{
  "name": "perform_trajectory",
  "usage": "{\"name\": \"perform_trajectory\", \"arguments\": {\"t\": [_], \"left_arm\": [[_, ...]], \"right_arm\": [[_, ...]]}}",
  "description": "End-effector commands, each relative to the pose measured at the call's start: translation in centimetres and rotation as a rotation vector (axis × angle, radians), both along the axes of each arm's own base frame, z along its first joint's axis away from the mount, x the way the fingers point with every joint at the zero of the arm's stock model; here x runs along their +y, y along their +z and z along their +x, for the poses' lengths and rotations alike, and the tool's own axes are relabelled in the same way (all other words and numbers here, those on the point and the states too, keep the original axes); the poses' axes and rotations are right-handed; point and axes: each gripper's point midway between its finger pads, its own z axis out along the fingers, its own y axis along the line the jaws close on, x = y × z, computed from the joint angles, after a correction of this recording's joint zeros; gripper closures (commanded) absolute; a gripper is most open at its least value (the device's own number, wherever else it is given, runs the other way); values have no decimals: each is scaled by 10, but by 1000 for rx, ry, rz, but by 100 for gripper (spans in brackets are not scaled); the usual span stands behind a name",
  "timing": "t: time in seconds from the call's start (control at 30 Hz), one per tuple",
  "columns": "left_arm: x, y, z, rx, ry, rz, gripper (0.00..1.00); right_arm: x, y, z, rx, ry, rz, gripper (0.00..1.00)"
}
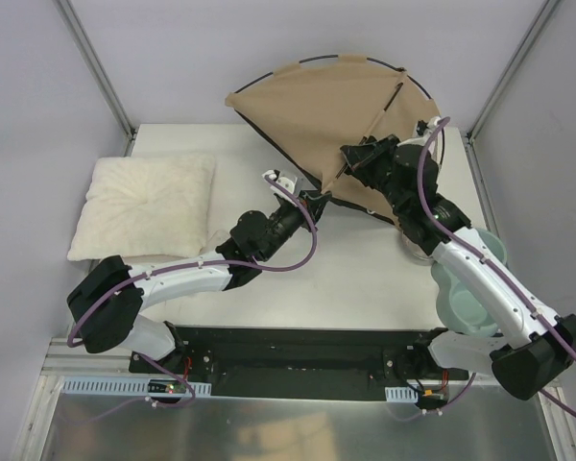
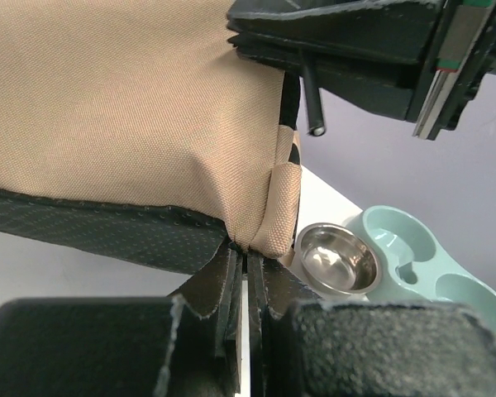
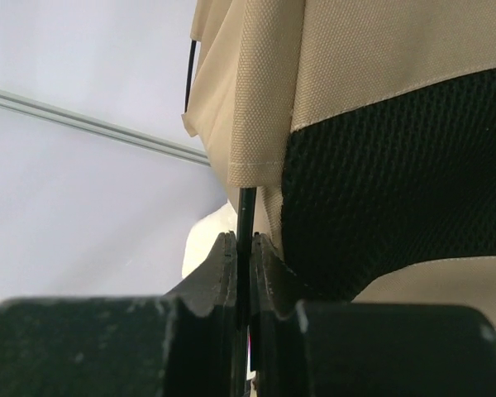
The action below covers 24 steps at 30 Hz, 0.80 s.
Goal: Set up the pet tent
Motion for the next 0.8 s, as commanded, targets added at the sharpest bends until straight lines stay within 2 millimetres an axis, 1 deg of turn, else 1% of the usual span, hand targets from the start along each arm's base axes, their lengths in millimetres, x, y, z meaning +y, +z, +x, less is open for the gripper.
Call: {"name": "perform_trajectory", "arguments": {"t": [0.0,0.17,0.33,0.43,0.5,0.67,0.77], "left_arm": [[2,43,-14,-70,-45,-103,100],[4,44,-12,-72,-36,-107,100],[9,45,-10,-70,-19,-113,100],[11,44,-8,-68,-11,-113,100],[12,45,-8,-69,-9,-117,100],[13,46,-5,-65,-8,-121,100],[12,47,-5,-65,-11,-122,100]], "right_arm": [[-5,-7,11,-44,-68,-101,100],[0,-17,11,-41,-71,-162,100],[-3,-20,12,-44,-92,-189,100],[-8,-23,13,-38,-116,-202,100],[-7,-22,13,-40,-110,-203,100],[3,-29,11,-26,-68,-220,100],[13,-30,6,-32,-34,-236,100]]}}
